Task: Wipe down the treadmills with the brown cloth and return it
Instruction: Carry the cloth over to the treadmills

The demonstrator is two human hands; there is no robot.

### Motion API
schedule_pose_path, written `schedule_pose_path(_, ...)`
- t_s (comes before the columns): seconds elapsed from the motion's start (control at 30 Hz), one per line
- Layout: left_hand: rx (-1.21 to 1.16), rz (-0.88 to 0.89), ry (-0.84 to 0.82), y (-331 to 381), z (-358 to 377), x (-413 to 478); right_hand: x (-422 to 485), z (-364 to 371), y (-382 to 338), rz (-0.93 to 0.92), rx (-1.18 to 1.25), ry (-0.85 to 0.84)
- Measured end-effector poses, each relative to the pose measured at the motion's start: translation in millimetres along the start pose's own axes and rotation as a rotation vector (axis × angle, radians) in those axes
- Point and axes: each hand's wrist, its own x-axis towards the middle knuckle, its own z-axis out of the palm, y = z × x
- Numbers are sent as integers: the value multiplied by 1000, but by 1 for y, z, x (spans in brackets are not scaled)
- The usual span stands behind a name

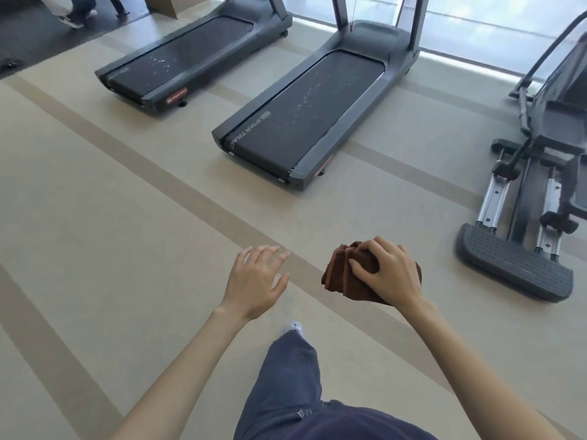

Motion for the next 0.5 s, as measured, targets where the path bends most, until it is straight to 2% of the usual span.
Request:
schedule_pose_path(0.2,0,34,47,-52,-17,102,111,9,-6,-14,-20,50)
schedule_pose_path(0.5,-10,88,-8,-87,-1,199,195,43,21,-6,-3,17)
